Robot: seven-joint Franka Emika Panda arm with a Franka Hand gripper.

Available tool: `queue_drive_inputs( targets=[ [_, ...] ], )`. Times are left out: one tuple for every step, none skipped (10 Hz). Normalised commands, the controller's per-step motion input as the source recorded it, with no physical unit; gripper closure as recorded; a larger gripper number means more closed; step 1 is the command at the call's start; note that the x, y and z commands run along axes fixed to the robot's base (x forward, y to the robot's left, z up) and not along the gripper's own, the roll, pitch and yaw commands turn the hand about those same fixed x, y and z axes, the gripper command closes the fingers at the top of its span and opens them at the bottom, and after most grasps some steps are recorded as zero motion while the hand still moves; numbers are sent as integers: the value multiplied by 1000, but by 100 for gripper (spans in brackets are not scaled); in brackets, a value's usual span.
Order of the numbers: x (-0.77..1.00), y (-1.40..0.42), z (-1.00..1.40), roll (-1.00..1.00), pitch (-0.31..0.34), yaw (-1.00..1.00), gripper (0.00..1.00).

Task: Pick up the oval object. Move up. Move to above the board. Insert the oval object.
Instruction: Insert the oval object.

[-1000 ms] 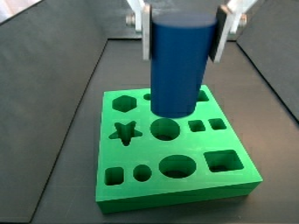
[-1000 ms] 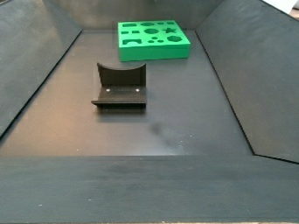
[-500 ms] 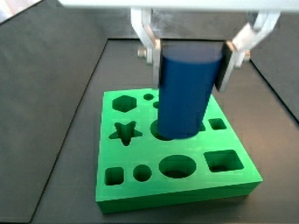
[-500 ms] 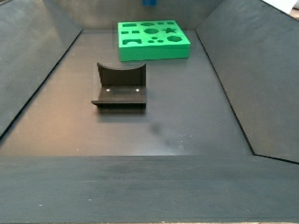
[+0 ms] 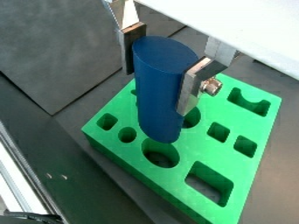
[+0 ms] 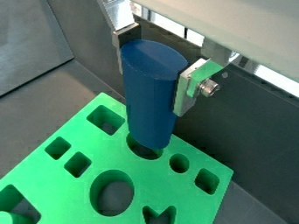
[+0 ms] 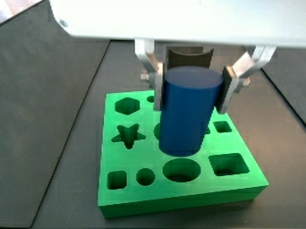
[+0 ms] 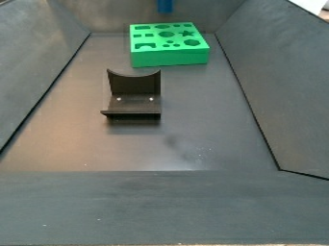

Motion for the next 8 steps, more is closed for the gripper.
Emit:
queue_drive_inputs(
  targets=[
    [91,-89,-231,34,0,0,100],
    [89,-86,-246,41,0,0,100],
    [103,-51,-246,53,0,0,100],
    [129,-43,-243,50,0,0,100],
    [137,-37,-240,51,0,0,100],
    [140,-23,-237,46,0,0,100],
    [109,-57,-251,59,0,0,100],
    [29,-40,-234,30,0,0,100]
  ],
)
